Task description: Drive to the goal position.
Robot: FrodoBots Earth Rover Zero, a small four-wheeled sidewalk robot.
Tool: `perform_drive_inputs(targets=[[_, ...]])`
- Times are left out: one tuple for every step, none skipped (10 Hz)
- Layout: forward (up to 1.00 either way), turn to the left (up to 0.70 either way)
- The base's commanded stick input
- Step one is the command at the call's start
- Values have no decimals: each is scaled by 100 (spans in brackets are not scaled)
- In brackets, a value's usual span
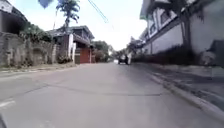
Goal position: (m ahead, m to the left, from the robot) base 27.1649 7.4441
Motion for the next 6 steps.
perform_drive_inputs(targets=[[100, 0], [100, 0], [100, 0], [100, 0], [100, 0], [100, -8]])
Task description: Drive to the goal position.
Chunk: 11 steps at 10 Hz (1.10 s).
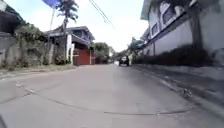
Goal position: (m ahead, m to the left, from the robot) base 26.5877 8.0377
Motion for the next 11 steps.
perform_drive_inputs(targets=[[100, -33], [100, -35], [100, -11], [100, -9], [100, -32], [100, -20], [100, -6], [100, 0], [100, 0], [100, 0], [100, 0]])
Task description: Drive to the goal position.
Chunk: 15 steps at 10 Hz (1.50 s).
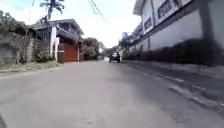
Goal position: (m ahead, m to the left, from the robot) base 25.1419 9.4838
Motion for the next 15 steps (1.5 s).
perform_drive_inputs(targets=[[100, 0], [100, 0], [100, 0], [100, 0], [100, 0], [100, 0], [100, 0], [100, 0], [100, 0], [100, 0], [100, 0], [100, 0], [100, 0], [100, 0], [100, 0]])
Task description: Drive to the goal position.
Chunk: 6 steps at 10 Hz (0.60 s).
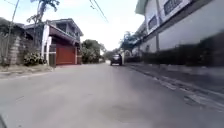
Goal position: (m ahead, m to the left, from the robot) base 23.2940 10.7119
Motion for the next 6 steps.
perform_drive_inputs(targets=[[100, 0], [100, 0], [100, 0], [100, 0], [100, 0], [100, 0]])
